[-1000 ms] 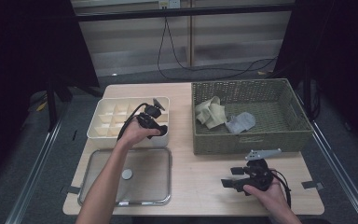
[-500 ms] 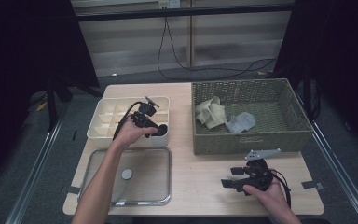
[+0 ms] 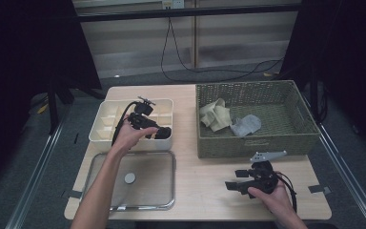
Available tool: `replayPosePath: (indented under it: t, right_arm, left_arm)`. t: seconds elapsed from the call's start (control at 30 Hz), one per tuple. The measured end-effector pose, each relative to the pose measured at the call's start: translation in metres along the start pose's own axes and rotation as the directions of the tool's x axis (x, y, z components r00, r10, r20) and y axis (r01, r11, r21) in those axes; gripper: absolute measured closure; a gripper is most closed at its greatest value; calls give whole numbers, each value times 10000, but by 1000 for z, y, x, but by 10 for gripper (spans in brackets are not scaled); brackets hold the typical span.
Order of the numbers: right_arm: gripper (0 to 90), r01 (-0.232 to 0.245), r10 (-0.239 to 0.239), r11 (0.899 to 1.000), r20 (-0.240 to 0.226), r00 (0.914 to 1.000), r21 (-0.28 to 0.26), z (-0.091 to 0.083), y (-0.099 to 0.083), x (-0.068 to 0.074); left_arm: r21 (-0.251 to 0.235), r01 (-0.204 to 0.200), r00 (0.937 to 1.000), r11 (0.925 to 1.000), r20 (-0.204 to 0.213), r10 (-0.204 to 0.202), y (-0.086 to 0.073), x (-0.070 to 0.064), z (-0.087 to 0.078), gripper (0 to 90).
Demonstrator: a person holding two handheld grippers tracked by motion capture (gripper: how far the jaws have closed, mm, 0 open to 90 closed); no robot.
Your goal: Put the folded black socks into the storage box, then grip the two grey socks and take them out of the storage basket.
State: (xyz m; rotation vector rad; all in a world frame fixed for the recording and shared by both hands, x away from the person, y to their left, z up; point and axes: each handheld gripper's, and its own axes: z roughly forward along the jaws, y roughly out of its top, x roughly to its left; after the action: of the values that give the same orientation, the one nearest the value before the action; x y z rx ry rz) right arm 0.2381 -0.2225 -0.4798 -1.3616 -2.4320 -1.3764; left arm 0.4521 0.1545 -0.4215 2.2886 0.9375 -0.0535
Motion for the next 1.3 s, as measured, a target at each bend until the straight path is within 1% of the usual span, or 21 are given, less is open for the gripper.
replayPosePath:
  t: [0.03,0.13,0.17,0.2,0.23,0.3,0.33,0.37,0.53,0.57,0.8,0.87,0.9,0.93,0.97,1.03,1.07,1.1,1.2,1.23,1.3]
  right_arm:
    - [258,-20,20,10000,-8,10000,-34,0,1,0]
    - [258,-4,4,10000,13,10000,-37,1,1,0]
    - [258,20,-20,10000,33,10000,-82,0,2,0]
    - [258,20,-20,10000,33,10000,-82,0,2,0]
    - [258,12,-11,9999,77,10000,-130,-2,1,0]
    - [258,-12,14,9998,90,10000,-191,-3,1,0]
    - [258,-12,14,9998,90,10000,-191,-3,1,0]
    - [258,-25,28,9997,127,9999,-238,-4,0,-1]
    - [258,-74,79,9996,169,9998,-290,-6,0,-1]
    - [259,-72,78,9995,196,9998,-294,-6,0,-1]
    - [259,-37,45,9994,237,9997,-357,-7,1,-1]
    - [259,-39,48,9993,262,9996,-366,-7,1,-1]
    - [258,-70,80,9993,249,9997,-375,-7,2,-1]
    - [258,-70,80,9993,249,9997,-375,-7,2,-1]
    - [259,-70,80,9993,268,9996,-357,-7,2,-1]
    - [259,-57,66,9994,271,9996,-336,-6,2,-2]
    - [259,-57,66,9994,271,9996,-336,-6,2,-2]
    - [259,-68,76,9994,252,9997,-346,-7,2,-1]
    - [259,-6,15,9992,217,9998,-391,-7,2,-1]
    - [259,21,-12,9993,266,9996,-362,-7,2,-1]
    - [259,90,-80,9994,286,9996,-348,-8,2,-1]
  left_arm:
    - [-356,25,10000,9994,77,-22,-1,-2,-3,152]
    - [-603,-89,9999,9981,133,97,-2,-5,-6,174]
    - [-987,-64,9999,9951,137,78,-5,-8,-11,150]
    - [-987,-64,9999,9951,137,78,-5,-8,-11,145]
    - [-1266,-56,9999,9919,143,74,-8,-11,-16,139]
    - [-1446,-159,9999,9894,-22,158,-12,-14,-21,140]
    - [-1446,-159,9999,9894,-22,158,-12,-14,-21,140]
    - [-1604,-291,9996,9866,-76,282,-15,-17,-27,140]
    - [-1928,-416,9990,9804,-230,379,-22,-23,-35,137]
    - [-2117,-485,9987,9761,-257,440,-26,-26,-38,130]
    - [-2234,-634,9979,9727,-304,581,-38,-35,-43,82]
    - [-2309,-636,9979,9709,-254,593,-41,-37,-44,61]
    - [-2355,-780,9969,9687,-88,782,-46,-40,-45,47]
    - [-2355,-780,9969,9687,-88,782,-46,-40,-45,39]
    - [-2440,-840,9964,9661,-62,850,-48,-42,-46,42]
    - [-2668,-731,9972,9610,-40,747,-56,-46,-47,42]
    - [-2668,-731,9972,9610,-40,747,-56,-46,-47,41]
    - [-2829,-702,9971,9566,84,757,-61,-49,-48,41]
    - [-2721,-760,9970,9592,-61,773,-64,-52,-49,41]
    - [-2661,-627,9980,9619,-113,619,-68,-55,-51,41]
    - [-2710,-660,9978,9603,-259,612,-73,-59,-53,42]
